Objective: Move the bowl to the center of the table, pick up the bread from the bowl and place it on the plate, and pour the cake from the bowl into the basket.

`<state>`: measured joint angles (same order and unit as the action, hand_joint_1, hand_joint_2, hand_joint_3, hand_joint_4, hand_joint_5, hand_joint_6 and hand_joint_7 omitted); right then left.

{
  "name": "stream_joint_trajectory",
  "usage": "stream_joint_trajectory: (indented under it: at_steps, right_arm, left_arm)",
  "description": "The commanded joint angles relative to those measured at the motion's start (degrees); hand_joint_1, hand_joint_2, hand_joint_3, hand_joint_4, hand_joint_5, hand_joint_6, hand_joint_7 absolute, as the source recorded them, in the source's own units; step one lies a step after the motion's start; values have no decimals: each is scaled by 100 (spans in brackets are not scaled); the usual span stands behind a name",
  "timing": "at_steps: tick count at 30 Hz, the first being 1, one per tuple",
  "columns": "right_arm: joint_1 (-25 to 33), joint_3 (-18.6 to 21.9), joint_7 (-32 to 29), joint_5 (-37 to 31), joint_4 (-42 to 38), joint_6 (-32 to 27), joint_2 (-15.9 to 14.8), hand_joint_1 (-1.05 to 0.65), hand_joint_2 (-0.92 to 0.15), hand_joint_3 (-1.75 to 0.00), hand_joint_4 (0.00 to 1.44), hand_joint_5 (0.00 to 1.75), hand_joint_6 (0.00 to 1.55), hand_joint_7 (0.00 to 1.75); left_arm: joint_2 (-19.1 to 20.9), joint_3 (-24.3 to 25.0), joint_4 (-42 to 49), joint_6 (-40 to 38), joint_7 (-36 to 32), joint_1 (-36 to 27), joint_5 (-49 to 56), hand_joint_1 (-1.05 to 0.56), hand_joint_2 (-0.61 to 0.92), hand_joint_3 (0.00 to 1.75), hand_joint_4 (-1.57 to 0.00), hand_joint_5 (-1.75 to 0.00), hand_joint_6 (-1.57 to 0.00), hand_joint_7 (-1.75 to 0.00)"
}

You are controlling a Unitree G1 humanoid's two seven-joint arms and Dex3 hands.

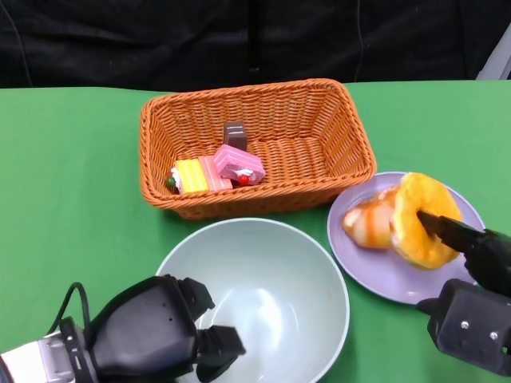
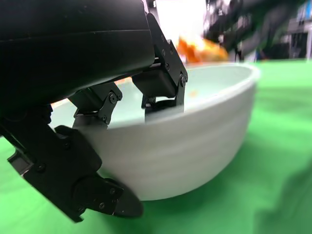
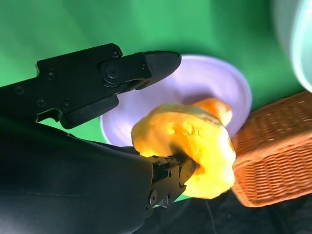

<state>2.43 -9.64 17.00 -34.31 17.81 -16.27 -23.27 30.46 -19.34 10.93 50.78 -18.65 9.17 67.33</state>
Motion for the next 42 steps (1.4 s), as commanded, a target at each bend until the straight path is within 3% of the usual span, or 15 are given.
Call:
stream_joint_trajectory:
  at_steps: [1, 2, 3, 5, 8, 12, 19, 23, 27, 31, 36, 38, 42]
  right_arm:
    - [187, 86, 194, 50, 524, -203, -45, -73, -92, -13, 0, 12, 3, 0]
    - [249, 98, 228, 45, 687, -248, -41, -73, -92, -13, 0, 12, 3, 0]
    - [307, 114, 241, 43, 815, -268, -40, -73, -92, -13, 0, 12, 3, 0]
    - [392, 141, 258, 42, 998, -296, -41, -73, -92, -13, 1, 13, 4, 1]
    - [460, 177, 247, 54, 1118, -293, -32, -72, -92, -13, 2, 14, 4, 1]
    - [602, 233, 192, 46, 1321, -222, -13, -72, -92, -14, 2, 15, 3, 0]
    - [695, 233, 30, -114, 1424, -243, 63, -73, -92, -15, 4, 18, 4, 1]
    - [617, 215, -21, -260, 1269, -215, 44, -70, -92, -19, 19, 27, 6, 1]
    - [306, 117, -142, -523, 595, -102, -82, -66, -92, -21, 37, 35, 11, 4]
    - [111, -10, -415, -883, 62, 79, -147, -63, -92, -19, 20, 31, 46, 12]
    - [-29, -190, -707, -1371, -385, 330, -341, -62, -92, -22, 18, 33, 67, 12]
    - [-52, -234, -725, -1520, -453, 347, -373, -64, -92, -24, 20, 34, 63, 8]
    - [-20, -202, -870, -1511, -484, 465, -351, -65, -92, -23, 33, 41, 34, 1]
  left_arm:
    - [198, -130, -120, -288, 690, -82, -463, -29, 85, 1, -84, -128, -97, -35]
    - [248, -146, -255, -436, 1164, -148, -759, -29, 86, 1, -85, -122, -99, -27]
    - [315, -158, -448, -595, 1592, -204, -952, -29, 89, 1, -77, -87, -85, -11]
    - [417, -162, -792, -835, 2137, -290, -1166, -38, 91, 0, -74, -36, -68, -2]
    - [489, -149, -1123, -1044, 2369, -376, -1198, -54, 92, 1, -66, -16, -59, 0]
    - [557, -39, -1586, -1354, 2547, -549, -1227, -75, 92, 9, -50, -4, -46, 0]
    - [633, 38, -2004, -1682, 2706, -700, -1259, -80, 92, 12, -32, 0, -33, 0]
    - [668, 97, -2121, -1743, 2729, -742, -1312, -80, 92, 10, -32, 0, -32, 0]
    - [676, 104, -2133, -1763, 2661, -741, -1313, -80, 92, 10, -33, -1, -33, -1]
    - [678, 102, -2149, -1788, 2686, -763, -1339, -80, 92, 10, -35, -2, -34, -1]
    - [675, 110, -2147, -1778, 2657, -792, -1394, -79, 92, 8, -36, -2, -38, -2]
    - [681, 107, -2172, -1802, 2696, -801, -1386, -79, 92, 9, -35, -2, -38, -2]
    - [675, 93, -2166, -1810, 2678, -795, -1369, -79, 92, 10, -35, -2, -38, -2]
